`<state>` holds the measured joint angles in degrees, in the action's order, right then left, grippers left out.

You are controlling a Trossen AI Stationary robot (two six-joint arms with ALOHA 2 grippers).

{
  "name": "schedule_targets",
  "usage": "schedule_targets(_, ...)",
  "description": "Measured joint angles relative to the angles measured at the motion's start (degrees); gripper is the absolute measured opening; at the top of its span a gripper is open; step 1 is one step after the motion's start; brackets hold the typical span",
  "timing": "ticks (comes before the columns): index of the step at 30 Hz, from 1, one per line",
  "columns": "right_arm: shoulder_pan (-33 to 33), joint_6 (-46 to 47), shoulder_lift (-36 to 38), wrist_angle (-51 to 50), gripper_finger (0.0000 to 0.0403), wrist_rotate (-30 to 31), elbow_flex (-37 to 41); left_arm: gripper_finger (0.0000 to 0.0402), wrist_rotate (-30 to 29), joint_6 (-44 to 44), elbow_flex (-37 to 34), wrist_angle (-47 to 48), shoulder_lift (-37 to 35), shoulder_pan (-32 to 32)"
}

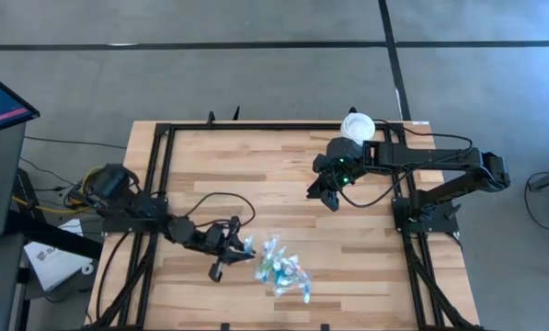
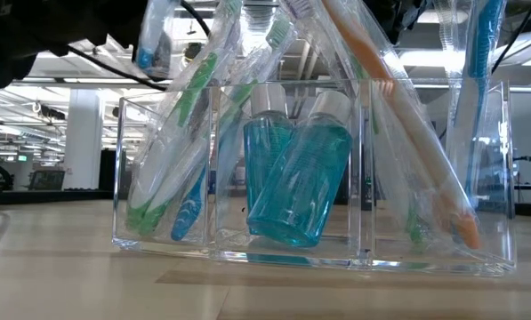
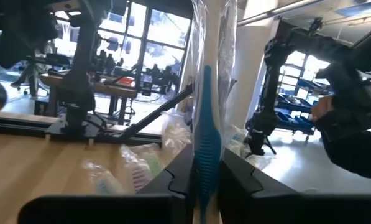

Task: Pick & Place toothbrushing station
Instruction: Put the blue toothbrush into the transparent organizer

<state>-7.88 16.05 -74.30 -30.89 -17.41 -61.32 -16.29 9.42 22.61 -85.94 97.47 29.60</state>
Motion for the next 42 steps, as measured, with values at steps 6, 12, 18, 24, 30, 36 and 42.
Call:
schedule_targets(6,0.0,-0.02,0.0,0.02,0.0098,0.0,0.0,0.0033,0.0,-0.05,1.61,-3.97,4.9,1.47)
schedule_targets(12,0.0,0.02,0.0,0.02,0.0098,-0.02,0.0,0.0029,0.02,-0.1,4.34,-3.96,8.48,2.04)
schedule_targets(18,0.0,0.02,0.0,0.02,0.0098,0.0,0.0,0.004,-0.22,-0.26,5.65,-4.04,9.27,2.42)
schedule_targets(24,0.0,0.02,0.0,0.04,0.0098,0.1,0.0,0.0026,-1.12,-4.23,5.66,-4.03,9.27,3.85)
schedule_targets(30,0.0,0.02,0.0,0.04,0.0098,1.04,0.0,0.0041,-4.31,-4.72,5.64,-4.03,9.27,4.47)
schedule_targets(36,0.0,0.02,0.0,0.04,0.0098,1.18,0.0,0.001,-5.26,-4.74,5.68,-4.1,10.69,4.4)
schedule_targets(42,0.0,0.02,-0.02,0.07,0.0098,1.18,0.0,0.0029,-6.23,-4.51,8.07,-4.14,12.72,4.27)
